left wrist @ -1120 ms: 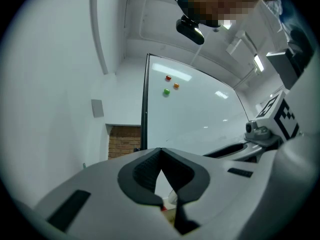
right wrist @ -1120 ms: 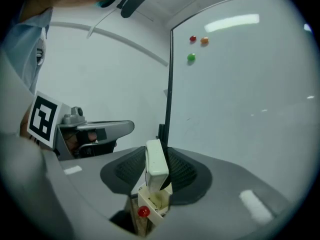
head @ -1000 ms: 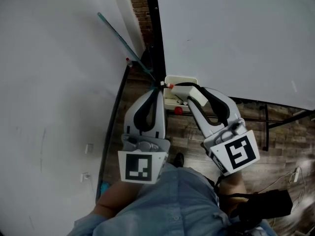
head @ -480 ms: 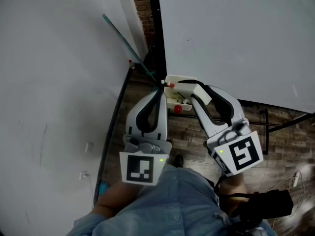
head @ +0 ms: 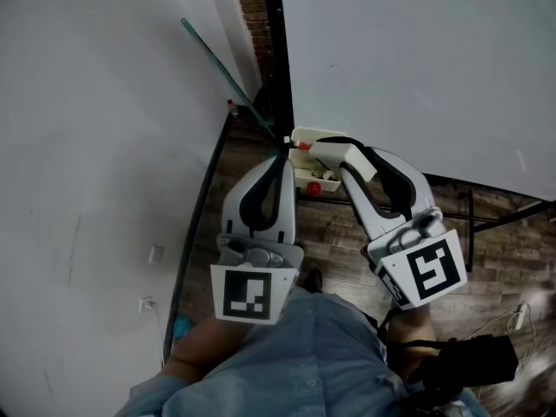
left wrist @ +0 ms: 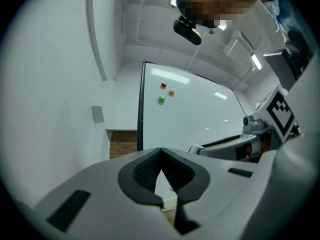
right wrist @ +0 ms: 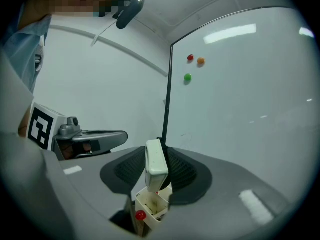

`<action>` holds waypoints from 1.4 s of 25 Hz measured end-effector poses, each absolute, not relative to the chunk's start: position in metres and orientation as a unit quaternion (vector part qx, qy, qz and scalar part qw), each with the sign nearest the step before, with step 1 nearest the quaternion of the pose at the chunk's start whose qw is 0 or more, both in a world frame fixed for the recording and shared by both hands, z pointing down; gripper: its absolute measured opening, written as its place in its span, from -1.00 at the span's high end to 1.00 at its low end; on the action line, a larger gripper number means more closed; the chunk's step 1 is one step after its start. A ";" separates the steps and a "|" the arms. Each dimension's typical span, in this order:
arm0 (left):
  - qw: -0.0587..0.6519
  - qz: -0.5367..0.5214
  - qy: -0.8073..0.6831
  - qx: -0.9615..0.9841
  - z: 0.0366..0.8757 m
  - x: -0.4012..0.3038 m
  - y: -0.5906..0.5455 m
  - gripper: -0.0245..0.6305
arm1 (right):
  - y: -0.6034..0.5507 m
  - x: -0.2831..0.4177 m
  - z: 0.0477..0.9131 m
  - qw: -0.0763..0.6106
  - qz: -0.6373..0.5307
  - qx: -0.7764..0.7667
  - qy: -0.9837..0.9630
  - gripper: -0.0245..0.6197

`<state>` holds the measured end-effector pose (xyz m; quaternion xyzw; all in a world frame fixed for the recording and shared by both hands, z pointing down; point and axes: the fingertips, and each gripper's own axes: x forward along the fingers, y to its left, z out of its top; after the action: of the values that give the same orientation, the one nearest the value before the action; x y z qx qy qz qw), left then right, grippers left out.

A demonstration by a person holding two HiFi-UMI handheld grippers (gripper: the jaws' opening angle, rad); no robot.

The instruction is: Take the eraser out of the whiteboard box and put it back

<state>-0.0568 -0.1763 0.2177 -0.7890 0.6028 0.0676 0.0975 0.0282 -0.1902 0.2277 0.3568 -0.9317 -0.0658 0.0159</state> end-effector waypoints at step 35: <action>0.037 0.055 0.605 -0.793 0.251 -0.088 -0.227 0.91 | -0.234 -0.013 0.302 0.113 -0.006 0.328 -0.938 0.50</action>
<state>-0.0880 -0.2271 0.2509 -0.7934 0.6050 0.0554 0.0374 -0.0133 -0.2336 0.3017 0.3283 -0.9377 -0.0061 0.1134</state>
